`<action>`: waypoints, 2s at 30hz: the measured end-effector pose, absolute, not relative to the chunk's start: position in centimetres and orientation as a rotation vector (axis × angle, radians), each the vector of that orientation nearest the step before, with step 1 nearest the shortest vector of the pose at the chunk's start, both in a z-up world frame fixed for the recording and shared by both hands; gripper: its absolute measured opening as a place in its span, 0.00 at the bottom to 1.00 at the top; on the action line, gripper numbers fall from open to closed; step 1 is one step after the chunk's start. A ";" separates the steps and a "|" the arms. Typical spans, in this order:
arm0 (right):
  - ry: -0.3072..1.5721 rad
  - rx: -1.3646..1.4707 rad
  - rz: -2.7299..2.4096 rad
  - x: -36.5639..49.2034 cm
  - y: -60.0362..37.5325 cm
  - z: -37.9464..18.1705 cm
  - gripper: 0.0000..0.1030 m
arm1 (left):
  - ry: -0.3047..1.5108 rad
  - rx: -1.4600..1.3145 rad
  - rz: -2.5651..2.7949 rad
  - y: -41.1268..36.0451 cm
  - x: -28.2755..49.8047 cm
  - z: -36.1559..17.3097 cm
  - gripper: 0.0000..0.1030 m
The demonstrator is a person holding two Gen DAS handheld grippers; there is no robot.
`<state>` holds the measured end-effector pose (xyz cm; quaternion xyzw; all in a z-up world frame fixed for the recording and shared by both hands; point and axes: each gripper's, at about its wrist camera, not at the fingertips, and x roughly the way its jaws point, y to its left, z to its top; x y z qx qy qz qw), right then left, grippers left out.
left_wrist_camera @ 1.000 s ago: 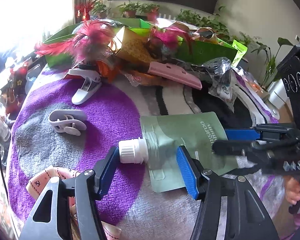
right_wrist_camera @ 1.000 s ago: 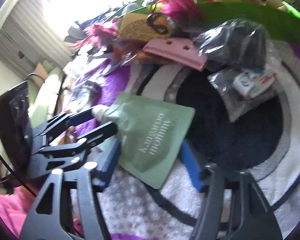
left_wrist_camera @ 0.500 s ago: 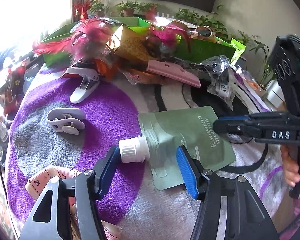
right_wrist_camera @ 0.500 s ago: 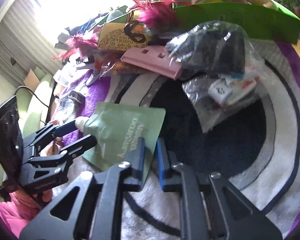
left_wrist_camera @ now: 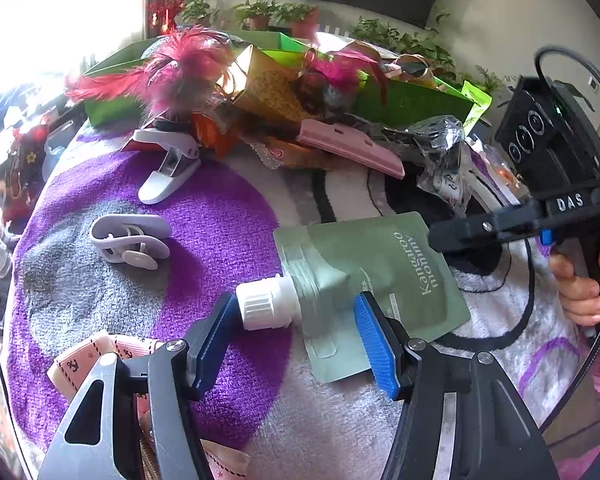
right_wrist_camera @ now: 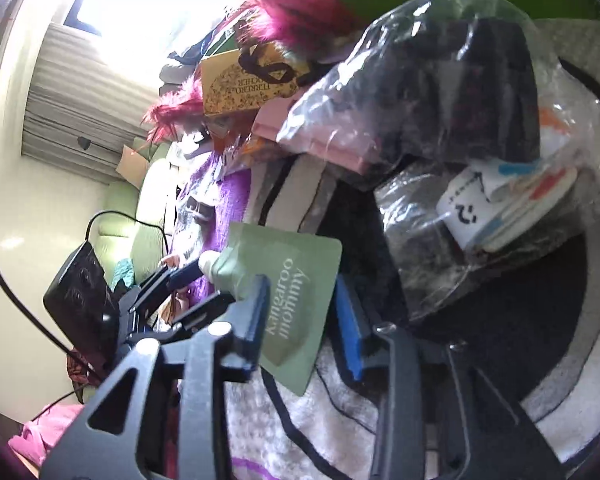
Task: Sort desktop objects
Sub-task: 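Lift the green pouch off the table with the right gripper, then carry the green pouch with the right gripper over the green box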
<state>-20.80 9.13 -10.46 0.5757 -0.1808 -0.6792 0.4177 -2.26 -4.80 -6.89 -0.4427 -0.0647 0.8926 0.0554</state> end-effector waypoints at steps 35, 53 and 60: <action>0.046 1.327 -2.086 -14.2 4.9 -6.8 0.05 | -0.246 -1.301 2.694 -4.8 -2.2 -6.3 0.59; 0.084 1.266 -2.172 -13.3 4.4 -5.0 0.06 | -0.172 -1.256 2.760 -4.3 -1.9 -4.1 0.58; 0.059 1.215 -2.193 -13.6 4.7 -3.4 0.06 | -0.155 -1.214 2.787 -4.4 -2.3 -2.4 0.58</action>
